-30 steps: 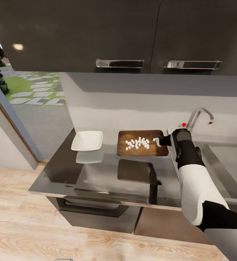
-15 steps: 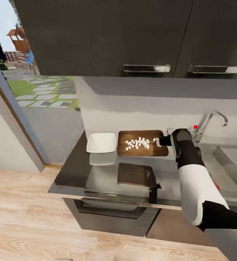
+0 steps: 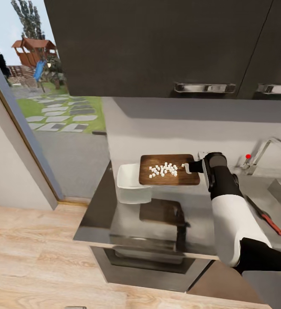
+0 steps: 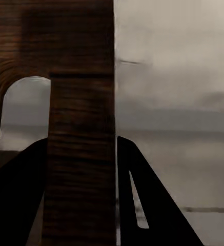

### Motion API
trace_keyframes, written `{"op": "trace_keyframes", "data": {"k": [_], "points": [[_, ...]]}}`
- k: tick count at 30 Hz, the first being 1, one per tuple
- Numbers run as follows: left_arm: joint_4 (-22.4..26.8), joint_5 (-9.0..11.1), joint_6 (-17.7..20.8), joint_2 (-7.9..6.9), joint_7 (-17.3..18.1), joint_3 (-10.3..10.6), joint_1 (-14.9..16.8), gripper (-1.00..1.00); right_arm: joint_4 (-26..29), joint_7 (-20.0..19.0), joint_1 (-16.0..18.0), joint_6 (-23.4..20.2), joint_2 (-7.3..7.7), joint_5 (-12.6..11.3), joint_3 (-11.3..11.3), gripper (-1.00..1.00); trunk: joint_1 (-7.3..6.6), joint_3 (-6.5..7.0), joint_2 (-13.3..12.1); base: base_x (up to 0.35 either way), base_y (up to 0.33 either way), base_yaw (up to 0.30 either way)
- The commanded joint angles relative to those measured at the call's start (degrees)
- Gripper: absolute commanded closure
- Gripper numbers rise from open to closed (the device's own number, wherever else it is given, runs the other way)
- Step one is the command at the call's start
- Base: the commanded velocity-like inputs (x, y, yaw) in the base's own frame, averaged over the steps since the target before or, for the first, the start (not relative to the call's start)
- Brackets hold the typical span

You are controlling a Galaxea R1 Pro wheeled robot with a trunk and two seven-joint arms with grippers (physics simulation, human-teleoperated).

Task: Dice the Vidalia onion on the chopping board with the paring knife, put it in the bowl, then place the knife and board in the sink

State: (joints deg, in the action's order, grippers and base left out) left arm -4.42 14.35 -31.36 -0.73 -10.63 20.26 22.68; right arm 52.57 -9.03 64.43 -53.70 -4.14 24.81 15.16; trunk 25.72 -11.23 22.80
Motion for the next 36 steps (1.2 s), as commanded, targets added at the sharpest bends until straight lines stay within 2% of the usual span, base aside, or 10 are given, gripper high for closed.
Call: {"op": "trace_keyframes", "data": {"k": [1,11,36], "points": [[-0.2,0.3,-0.3,0.03,-0.1,0.5,0.1,-1.0,0.1,-0.5,0.1,-0.2,-0.08,0.3,0.2,1.0,0.06,-0.02,0.1,0.237,0.196,0.0],[-0.2,0.3,-0.3,0.03,-0.1,0.5,0.1,-1.0,0.1,-0.5,0.1,-0.2,-0.07,0.3,0.2,1.0,0.06,0.75,0.1,0.203,0.164,0.0],[-0.2,0.3,-0.3,0.03,-0.1,0.5,0.1,-1.0,0.0,0.4,0.1,-0.2,-0.03,0.8,0.2,1.0,0.06,0.79,0.1,0.13,0.12,0.0]]}}
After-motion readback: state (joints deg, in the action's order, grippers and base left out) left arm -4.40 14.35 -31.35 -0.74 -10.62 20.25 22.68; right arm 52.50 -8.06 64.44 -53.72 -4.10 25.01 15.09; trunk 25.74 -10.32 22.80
